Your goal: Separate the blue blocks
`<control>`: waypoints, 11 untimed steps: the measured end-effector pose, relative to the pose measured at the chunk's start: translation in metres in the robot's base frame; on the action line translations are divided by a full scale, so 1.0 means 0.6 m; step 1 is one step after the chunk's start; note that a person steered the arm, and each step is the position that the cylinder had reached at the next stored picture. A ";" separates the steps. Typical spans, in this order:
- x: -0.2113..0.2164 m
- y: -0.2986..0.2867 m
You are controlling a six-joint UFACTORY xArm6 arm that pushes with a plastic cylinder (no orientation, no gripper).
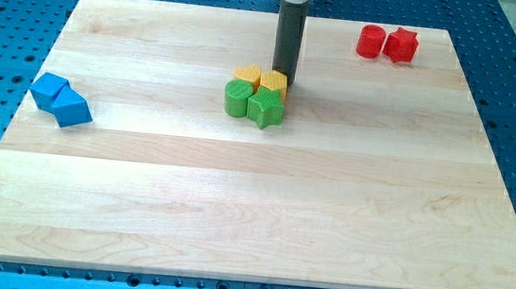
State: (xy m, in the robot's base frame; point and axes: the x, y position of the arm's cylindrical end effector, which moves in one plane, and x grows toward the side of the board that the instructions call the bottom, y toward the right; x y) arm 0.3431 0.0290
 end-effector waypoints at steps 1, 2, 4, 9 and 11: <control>-0.009 0.020; -0.093 -0.031; -0.068 -0.441; 0.263 -0.250; 0.324 -0.177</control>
